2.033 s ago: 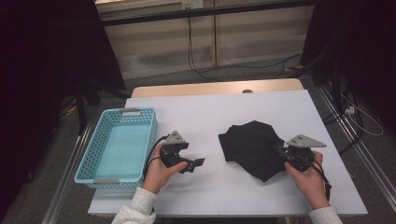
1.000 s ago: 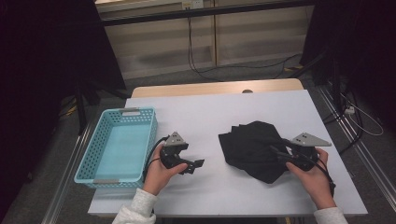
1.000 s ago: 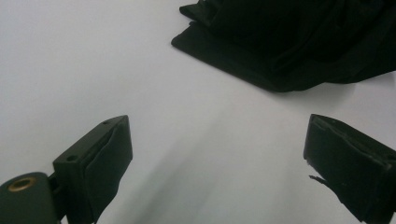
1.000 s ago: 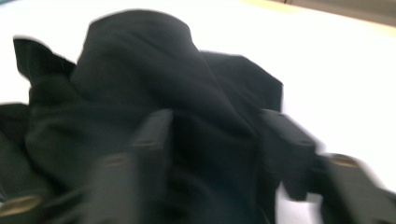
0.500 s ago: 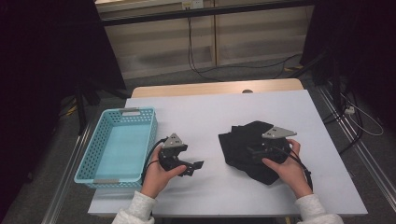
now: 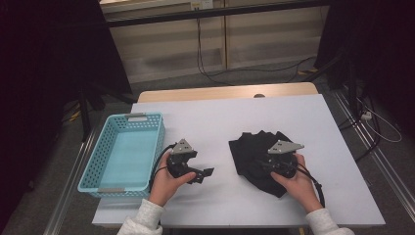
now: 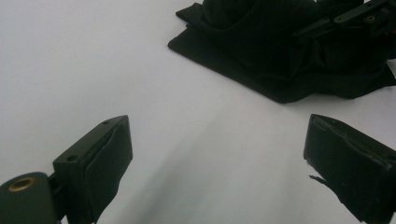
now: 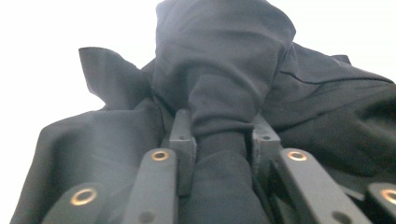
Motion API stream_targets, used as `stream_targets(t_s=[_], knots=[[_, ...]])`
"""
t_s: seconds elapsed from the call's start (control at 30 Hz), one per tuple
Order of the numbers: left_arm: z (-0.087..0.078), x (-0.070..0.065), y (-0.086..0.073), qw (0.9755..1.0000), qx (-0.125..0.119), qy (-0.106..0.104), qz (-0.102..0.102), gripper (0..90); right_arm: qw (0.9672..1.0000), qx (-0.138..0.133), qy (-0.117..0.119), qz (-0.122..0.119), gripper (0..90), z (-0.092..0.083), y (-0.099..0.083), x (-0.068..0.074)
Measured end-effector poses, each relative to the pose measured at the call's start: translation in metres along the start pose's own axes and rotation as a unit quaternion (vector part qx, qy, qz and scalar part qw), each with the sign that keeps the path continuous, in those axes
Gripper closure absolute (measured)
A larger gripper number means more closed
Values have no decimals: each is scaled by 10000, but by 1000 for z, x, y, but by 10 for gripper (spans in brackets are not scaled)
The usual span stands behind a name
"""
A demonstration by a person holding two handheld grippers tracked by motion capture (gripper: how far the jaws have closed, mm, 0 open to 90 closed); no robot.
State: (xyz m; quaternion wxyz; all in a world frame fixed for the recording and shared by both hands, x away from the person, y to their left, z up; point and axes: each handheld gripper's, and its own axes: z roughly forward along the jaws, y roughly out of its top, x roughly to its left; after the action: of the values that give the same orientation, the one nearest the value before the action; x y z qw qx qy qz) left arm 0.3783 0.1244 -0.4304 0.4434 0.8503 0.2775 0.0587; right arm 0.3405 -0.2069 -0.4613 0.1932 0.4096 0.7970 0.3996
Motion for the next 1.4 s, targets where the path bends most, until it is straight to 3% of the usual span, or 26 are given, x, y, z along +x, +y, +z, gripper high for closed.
stream_targets(t_s=[0.1,0.17,0.2,0.3,0.43,0.5,0.67,0.77,0.8,0.9,1.07,1.4], knots=[[-1,1,1,10000,-44,15,-13,78,9998,-139,140,-42,746,0,4,6],[-3,2,0,10000,-43,42,-26,78,9993,-180,253,-228,749,2,9,14],[-4,4,0,9999,-55,81,-28,78,9980,-192,436,-418,751,4,14,25],[-6,5,-1,9999,-69,101,-52,78,9949,-264,729,-641,751,5,23,41],[-9,5,-1,9999,-86,127,-34,78,9940,-361,877,-549,741,1,28,46],[-8,5,-1,9999,-77,108,-26,78,9959,-366,649,-519,685,-4,26,40],[-5,5,-2,9999,-45,94,-53,78,9969,-520,503,-325,642,-15,20,27],[-3,4,-2,9999,-19,93,-37,78,9971,-572,441,-248,868,-23,16,20],[-2,4,-1,10000,-28,87,-22,78,9972,-541,466,-208,883,-25,15,19],[2,2,-1,10000,20,41,-4,78,9977,-530,396,-147,884,-30,13,15],[8,-1,0,10000,35,-19,24,79,9972,-731,172,41,885,-48,9,2],[20,-6,9,9998,25,-172,106,80,9967,-716,-239,286,885,-70,-5,-16]])
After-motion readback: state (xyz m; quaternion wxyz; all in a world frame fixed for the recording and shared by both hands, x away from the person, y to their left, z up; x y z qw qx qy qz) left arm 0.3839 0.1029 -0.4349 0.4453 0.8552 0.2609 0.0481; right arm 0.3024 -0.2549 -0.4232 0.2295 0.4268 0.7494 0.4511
